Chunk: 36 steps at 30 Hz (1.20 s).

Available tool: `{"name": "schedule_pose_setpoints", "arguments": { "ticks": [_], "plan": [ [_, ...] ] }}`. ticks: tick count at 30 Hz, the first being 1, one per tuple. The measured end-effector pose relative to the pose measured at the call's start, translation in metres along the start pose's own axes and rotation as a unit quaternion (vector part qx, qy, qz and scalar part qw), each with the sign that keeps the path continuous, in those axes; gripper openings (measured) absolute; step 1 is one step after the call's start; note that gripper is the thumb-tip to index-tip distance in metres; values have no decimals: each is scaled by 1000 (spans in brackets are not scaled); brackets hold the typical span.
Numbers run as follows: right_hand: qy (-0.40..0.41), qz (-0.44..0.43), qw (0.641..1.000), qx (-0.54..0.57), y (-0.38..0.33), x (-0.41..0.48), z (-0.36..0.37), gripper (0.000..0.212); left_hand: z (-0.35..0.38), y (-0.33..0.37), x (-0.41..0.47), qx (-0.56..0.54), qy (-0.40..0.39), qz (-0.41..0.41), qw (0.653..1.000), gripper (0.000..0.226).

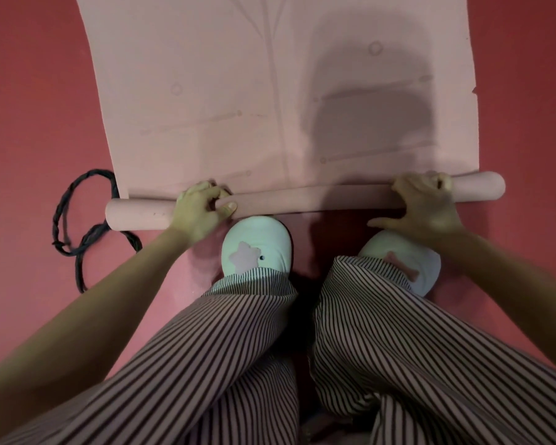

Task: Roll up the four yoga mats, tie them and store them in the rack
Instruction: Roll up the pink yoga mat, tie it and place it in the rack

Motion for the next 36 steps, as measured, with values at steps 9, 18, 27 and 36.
{"name": "schedule_pose_setpoints", "arguments": {
  "ticks": [9, 18, 27, 36],
  "plan": [
    [-2, 112, 984, 140, 9, 16, 2, 43, 6, -10, 1, -247, -58, -57, 966, 26],
    [-146, 139, 955, 219, 18, 44, 4, 47, -1, -6, -13, -43, 113, 79, 990, 41],
    [-127, 171, 947, 240, 23, 48, 6, 40, 4, 2, -22, 149, 137, 138, 970, 50],
    [-20, 114, 979, 167, 11, 48, -10, 29, -8, 0, 7, 48, 67, 74, 994, 62]
  ]
}}
Point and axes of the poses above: each hand's wrist, its own x-axis towards the middle knuckle, its own z-axis out of the palm, y = z × x, the point moved 6 cm from there along x, towards the middle knuckle, and after that the axes turned 4 degrees about y, right-handed, at the moved point
